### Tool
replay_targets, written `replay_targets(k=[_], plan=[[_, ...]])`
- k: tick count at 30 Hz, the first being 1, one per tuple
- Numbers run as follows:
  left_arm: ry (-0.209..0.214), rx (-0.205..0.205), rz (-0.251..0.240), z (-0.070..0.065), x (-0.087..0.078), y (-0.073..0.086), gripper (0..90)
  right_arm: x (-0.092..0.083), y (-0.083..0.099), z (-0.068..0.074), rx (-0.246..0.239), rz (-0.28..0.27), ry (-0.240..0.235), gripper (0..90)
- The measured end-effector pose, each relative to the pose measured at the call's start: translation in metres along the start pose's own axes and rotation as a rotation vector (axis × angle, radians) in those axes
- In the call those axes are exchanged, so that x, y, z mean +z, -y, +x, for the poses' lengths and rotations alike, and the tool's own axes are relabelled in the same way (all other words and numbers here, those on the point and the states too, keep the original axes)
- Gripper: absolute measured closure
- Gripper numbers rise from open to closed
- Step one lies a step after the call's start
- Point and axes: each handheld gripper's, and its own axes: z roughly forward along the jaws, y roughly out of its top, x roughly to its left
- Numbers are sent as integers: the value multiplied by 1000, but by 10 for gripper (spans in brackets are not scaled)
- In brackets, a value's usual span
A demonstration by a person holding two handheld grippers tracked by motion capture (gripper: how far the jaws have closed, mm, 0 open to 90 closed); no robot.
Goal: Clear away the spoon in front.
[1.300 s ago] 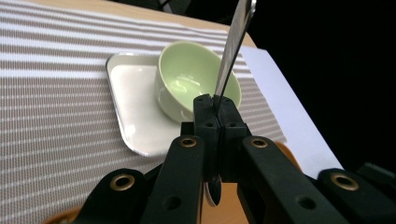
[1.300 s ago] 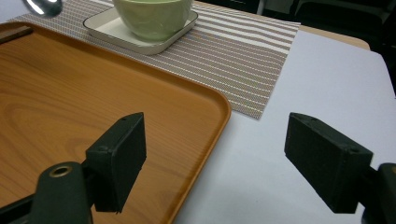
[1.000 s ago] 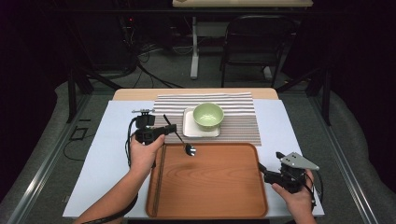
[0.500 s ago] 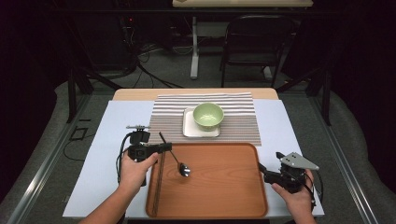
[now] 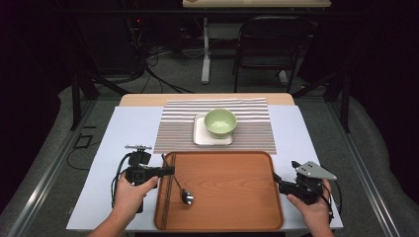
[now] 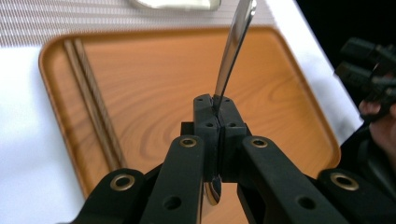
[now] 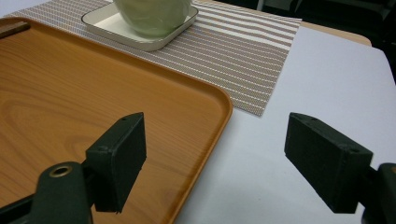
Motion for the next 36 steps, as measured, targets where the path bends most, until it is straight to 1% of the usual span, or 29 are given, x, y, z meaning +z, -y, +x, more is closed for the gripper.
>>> replay_targets(k=[2,4,5,6,9,12,21,26,27,29,30,31,32,34,35,36], plan=[[-8,7,29,2,2,2,897,0,0,0,1,1,0,205],[-16,3,45,5,3,3,897,0,0,0,2,0,1,205],[-13,-5,49,6,4,3,897,0,0,0,1,0,1,205],[-11,-8,49,7,5,2,897,0,0,0,2,1,1,205],[-19,-2,53,8,9,-1,895,0,0,0,4,1,1,205],[-27,12,63,9,14,-5,891,0,0,0,2,0,1,205],[-42,18,84,11,36,-20,880,-1,0,-1,3,-3,3,205],[-42,18,84,11,36,-20,876,-1,0,-1,2,-3,3,205],[-45,-5,99,18,55,-25,876,-1,0,-1,2,-3,3,205],[-45,-5,99,18,55,-25,871,0,-1,1,-6,-1,-3,205],[-17,-27,100,24,64,-27,871,-1,-1,0,-1,-2,-2,205],[-17,-27,100,24,64,-27,873,-1,-1,0,-1,-2,-2,205],[-9,-42,99,25,67,-27,873,-1,-1,0,0,-3,-1,205],[-13,-38,118,29,75,-27,867,-1,-1,-1,1,-5,1,205],[-13,-38,118,29,75,-27,865,-1,-1,-1,1,-5,1,205],[-13,-41,128,31,78,-26,862,-1,-1,-1,0,-4,0,206]])
